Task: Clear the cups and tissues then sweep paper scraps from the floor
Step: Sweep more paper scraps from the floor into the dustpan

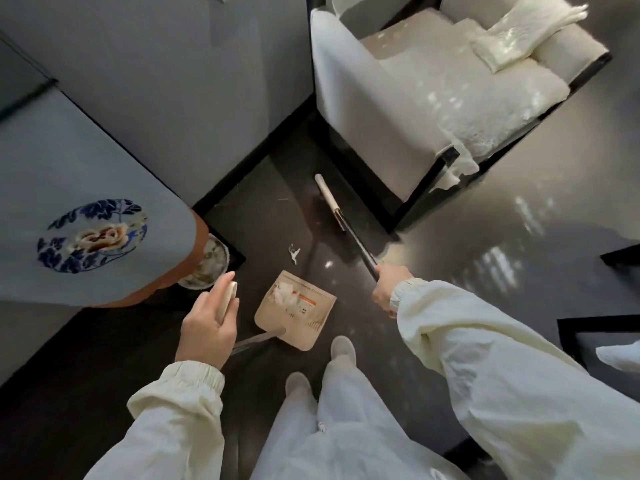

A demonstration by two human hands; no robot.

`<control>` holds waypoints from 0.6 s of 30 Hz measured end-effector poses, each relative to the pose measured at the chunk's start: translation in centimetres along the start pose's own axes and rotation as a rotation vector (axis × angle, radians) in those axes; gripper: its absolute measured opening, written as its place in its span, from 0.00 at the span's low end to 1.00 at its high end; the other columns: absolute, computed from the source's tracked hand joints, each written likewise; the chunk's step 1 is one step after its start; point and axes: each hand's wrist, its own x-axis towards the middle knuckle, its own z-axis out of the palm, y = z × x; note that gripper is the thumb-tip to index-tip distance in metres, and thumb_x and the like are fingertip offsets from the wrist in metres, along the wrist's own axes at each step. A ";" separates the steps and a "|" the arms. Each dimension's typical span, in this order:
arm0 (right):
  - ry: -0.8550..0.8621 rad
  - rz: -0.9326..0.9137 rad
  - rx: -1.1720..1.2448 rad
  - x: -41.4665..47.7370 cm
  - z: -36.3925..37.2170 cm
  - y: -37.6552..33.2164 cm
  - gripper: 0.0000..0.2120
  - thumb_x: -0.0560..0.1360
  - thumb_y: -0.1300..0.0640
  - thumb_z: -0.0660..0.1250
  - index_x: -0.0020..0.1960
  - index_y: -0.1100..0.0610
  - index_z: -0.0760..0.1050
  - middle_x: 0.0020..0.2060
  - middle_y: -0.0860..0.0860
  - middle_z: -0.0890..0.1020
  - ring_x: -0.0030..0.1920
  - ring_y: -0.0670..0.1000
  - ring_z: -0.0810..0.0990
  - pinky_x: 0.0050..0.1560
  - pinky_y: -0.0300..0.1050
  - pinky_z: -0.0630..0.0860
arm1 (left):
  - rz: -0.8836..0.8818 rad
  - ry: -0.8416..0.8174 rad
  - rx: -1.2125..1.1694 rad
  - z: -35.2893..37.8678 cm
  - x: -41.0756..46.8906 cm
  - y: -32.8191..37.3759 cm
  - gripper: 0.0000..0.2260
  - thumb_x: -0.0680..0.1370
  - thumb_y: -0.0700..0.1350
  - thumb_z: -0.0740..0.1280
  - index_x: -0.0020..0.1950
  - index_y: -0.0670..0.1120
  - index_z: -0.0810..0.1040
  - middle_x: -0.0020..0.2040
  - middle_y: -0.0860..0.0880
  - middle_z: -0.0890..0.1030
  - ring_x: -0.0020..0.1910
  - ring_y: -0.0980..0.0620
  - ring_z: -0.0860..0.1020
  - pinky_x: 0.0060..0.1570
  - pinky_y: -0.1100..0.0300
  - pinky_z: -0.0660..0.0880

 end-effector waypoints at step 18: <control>-0.333 -0.082 -0.112 -0.4 4.5 -1.0 0.21 0.76 0.60 0.61 0.69 0.50 0.68 0.38 0.52 0.75 0.32 0.50 0.74 0.27 0.38 0.71 | -0.231 0.172 -0.034 0.6 1.1 -0.1 0.18 0.77 0.39 0.67 0.66 0.51 0.74 0.56 0.50 0.77 0.51 0.57 0.72 0.54 0.62 0.69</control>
